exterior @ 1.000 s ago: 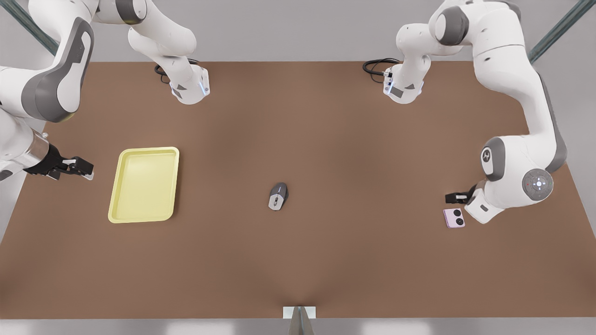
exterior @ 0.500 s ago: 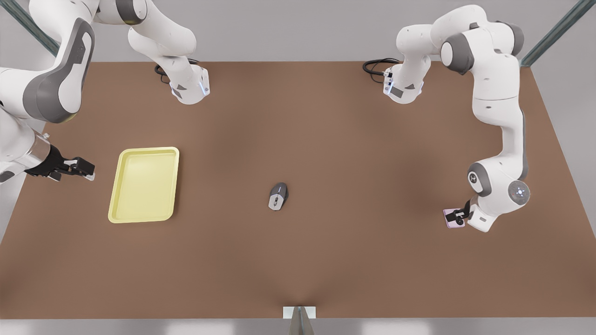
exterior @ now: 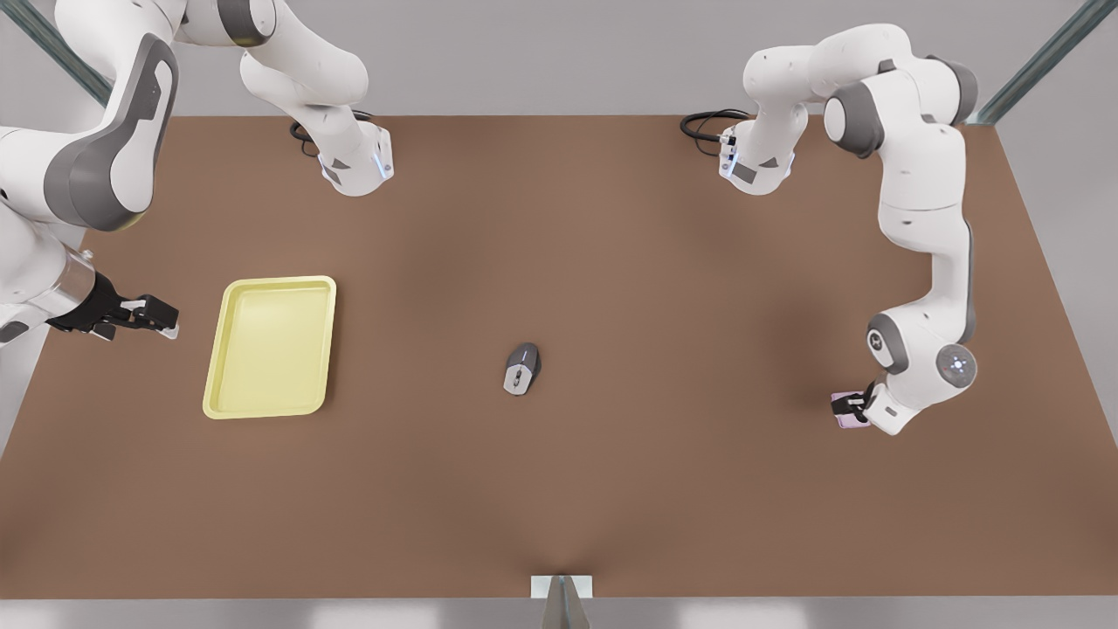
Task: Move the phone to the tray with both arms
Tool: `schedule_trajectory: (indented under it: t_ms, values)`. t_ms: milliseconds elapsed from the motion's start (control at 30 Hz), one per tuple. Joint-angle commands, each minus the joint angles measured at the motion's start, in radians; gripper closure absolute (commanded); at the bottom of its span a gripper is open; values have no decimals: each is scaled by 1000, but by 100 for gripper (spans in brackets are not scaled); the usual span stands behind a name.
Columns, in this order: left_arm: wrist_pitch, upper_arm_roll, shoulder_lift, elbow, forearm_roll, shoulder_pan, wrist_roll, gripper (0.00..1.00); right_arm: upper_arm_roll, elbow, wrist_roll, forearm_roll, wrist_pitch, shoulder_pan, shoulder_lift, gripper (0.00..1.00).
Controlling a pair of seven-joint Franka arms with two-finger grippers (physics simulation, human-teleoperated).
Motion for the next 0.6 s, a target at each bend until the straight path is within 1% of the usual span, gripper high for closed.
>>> schedule_trajectory:
  t_ms: [0,67,133,167,567]
  values:
    - [19,-1,5,1,3,-1,159,0,1,0,-5,1,0,0,-1,0]
    - [19,-1,9,1,3,-1,157,1,0,0,-5,1,0,1,-1,0]
    - [18,-1,9,1,3,-1,157,18,0,0,-5,1,-2,0,-1,0]
    - [18,-1,9,1,3,-1,157,21,0,0,-5,1,0,1,-1,0]
    - [19,-1,20,4,2,-5,146,22,0,0,-5,1,0,0,-1,0]
